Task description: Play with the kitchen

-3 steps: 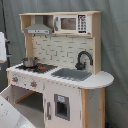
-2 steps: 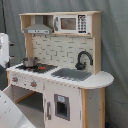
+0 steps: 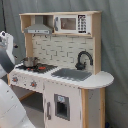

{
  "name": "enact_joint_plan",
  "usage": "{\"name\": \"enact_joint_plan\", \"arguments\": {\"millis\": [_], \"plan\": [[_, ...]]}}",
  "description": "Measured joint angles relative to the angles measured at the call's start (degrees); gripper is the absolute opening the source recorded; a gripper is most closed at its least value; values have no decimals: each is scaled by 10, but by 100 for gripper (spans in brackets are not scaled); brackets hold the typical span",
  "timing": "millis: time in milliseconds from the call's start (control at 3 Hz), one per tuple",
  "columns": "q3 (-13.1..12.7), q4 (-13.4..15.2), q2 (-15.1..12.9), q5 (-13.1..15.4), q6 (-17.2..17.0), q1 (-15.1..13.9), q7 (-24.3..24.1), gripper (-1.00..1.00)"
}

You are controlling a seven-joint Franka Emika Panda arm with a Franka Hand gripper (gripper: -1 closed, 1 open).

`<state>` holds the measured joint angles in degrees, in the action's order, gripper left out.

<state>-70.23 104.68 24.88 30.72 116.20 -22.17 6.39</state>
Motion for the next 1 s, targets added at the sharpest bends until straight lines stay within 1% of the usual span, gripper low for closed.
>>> {"name": "enact_joint_plan", "arguments": {"millis": [667, 1000], "plan": [[-21, -46, -96, -4, -68, -3, 46, 100], [-32, -60, -145, -2, -97, -4, 60, 100]]}}
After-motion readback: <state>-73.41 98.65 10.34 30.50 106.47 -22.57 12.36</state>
